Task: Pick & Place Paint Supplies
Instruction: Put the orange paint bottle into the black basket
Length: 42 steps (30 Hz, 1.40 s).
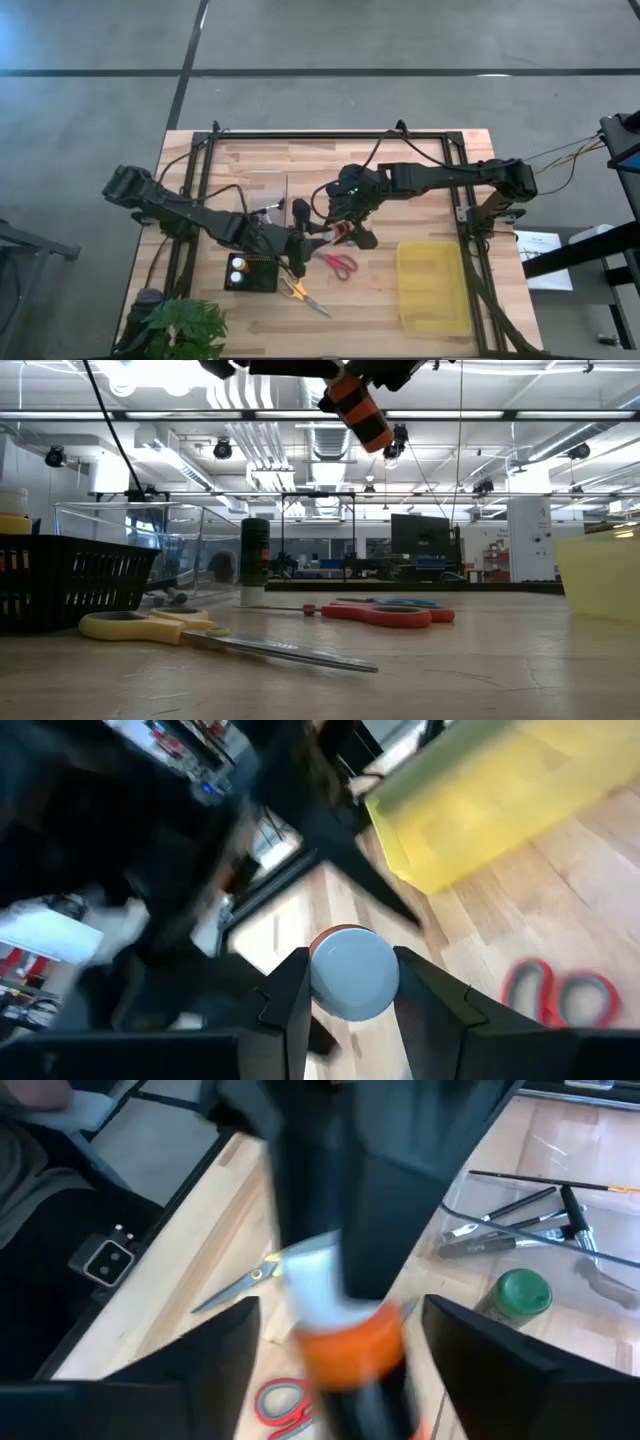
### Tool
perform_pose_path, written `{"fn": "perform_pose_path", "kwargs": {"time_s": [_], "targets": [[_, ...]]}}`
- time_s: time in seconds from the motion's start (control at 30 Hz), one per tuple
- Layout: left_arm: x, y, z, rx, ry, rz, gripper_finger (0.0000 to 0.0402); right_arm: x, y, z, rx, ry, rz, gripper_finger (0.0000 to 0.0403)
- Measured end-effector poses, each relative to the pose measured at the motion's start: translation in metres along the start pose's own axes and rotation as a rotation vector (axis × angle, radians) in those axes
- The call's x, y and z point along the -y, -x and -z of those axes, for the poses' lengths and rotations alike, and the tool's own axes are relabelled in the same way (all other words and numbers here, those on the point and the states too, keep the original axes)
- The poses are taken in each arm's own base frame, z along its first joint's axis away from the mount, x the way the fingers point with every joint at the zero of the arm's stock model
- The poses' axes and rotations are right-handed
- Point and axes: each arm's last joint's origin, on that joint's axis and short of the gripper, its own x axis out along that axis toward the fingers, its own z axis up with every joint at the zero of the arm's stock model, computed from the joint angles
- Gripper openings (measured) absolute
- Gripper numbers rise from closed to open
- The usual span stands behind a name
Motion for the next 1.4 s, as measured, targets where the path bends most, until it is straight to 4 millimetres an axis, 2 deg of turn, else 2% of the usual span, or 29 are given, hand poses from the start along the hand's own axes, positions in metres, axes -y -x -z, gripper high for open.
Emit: {"fn": "perform_pose_path", "kwargs": {"time_s": [0.13,0.23,0.4,0.5,0.7,1.03,1.4], "targets": [[-0.007,0.013,0.002,-0.048,0.048,0.028,0.0118,-0.006,0.013,-0.003,0.012,-0.017,0.012,0.0321],[-0.013,0.031,0.005,-0.089,0.104,0.051,0.0118,-0.013,0.026,-0.003,-0.003,-0.036,0.046,0.0340],[-0.014,0.073,0.009,-0.158,0.216,0.129,0.0118,-0.033,0.046,-0.003,0.011,-0.070,0.074,0.0346],[-0.007,0.095,0.009,-0.187,0.254,0.185,0.0118,-0.047,0.055,-0.001,0.025,-0.058,0.112,0.0347],[0.010,0.124,0.012,-0.274,0.362,0.271,0.0118,-0.067,0.063,0.009,0.028,-0.077,0.156,0.0347],[0.035,0.142,0.018,-0.390,0.509,0.387,0.0118,-0.081,0.067,0.028,0.029,-0.161,0.186,0.0347],[0.073,0.135,0.019,-0.533,0.549,0.455,0.0118,-0.082,0.058,0.043,0.012,-0.178,0.187,0.0347]]}}
